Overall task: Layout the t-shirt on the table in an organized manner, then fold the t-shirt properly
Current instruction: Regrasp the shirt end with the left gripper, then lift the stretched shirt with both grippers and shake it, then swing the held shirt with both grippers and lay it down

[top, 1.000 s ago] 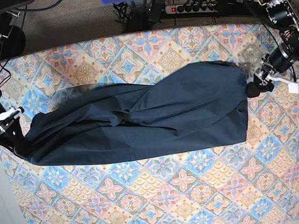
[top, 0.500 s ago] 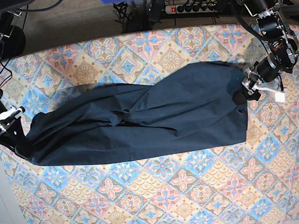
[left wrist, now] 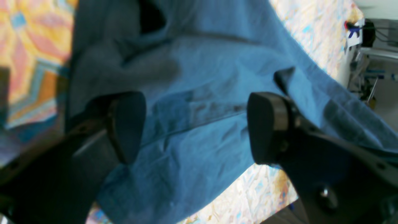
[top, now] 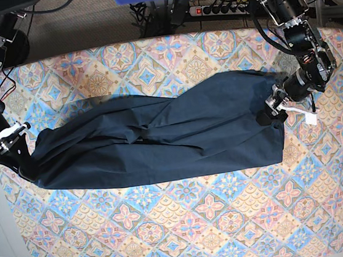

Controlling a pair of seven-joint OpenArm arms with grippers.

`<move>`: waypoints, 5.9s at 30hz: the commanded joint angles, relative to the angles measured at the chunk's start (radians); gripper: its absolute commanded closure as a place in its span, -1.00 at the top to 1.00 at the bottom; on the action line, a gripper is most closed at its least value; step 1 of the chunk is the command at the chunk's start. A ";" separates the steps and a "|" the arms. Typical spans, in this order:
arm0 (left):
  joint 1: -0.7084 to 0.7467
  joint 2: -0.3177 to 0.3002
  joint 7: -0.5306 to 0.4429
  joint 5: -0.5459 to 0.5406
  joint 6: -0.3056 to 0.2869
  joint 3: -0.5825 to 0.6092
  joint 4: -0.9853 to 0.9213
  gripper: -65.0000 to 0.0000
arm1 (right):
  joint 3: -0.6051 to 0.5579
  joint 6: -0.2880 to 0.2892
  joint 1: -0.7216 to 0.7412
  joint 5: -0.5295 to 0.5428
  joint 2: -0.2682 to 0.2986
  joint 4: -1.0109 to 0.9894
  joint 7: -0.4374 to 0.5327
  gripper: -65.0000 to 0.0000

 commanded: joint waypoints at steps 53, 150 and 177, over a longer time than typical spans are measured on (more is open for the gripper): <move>-0.028 -0.089 -0.013 -0.008 -0.003 -0.104 -0.068 0.50 | 0.008 0.006 0.011 0.024 0.020 0.019 0.032 -1.00; -0.721 -0.068 0.102 0.077 -0.101 -0.072 -0.247 -1.00 | -0.265 0.006 1.016 -0.246 0.089 -0.719 -0.137 -0.99; -0.256 0.408 -0.179 0.112 -0.097 0.211 -0.240 0.31 | -0.258 0.006 0.765 -0.155 0.091 -0.522 -0.141 -0.99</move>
